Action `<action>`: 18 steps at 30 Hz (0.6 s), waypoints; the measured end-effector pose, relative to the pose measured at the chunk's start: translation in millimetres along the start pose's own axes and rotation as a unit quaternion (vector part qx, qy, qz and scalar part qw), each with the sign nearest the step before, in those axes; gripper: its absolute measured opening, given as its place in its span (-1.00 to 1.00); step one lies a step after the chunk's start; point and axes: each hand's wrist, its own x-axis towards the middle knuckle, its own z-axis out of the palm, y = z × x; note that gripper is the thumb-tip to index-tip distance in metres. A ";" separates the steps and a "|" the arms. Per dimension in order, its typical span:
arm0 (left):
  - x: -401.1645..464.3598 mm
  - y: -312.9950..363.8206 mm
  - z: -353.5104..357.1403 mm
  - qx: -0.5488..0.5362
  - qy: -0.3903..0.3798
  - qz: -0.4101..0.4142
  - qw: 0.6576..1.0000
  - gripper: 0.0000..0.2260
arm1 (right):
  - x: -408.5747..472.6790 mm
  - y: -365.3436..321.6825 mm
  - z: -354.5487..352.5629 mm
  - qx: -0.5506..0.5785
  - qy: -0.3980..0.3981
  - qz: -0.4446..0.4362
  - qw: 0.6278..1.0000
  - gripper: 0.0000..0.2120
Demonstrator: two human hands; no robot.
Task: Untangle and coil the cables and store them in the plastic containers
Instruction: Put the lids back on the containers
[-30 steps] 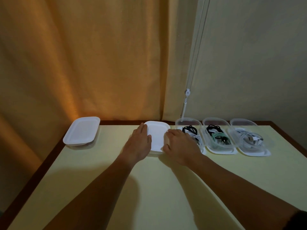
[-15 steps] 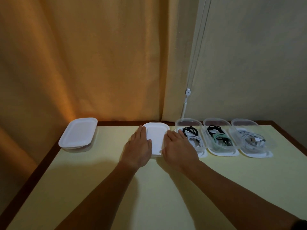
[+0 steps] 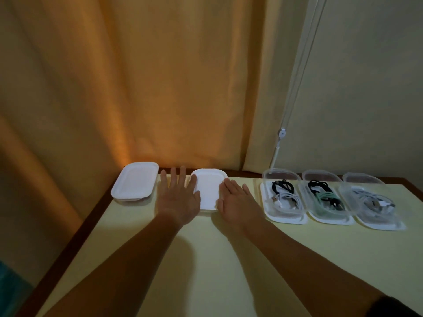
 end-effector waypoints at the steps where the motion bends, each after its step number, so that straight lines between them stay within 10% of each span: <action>1: 0.3 -9.5 1.7 0.006 -0.001 -0.008 1.000 -0.47 | 4.5 -5.5 1.9 0.008 0.002 -0.003 1.000 -0.50; 18: -0.2 -90.3 15.1 -0.143 -0.002 -0.104 0.984 -0.62 | 46.9 -73.1 23.7 0.082 -0.002 -0.003 0.997 -0.48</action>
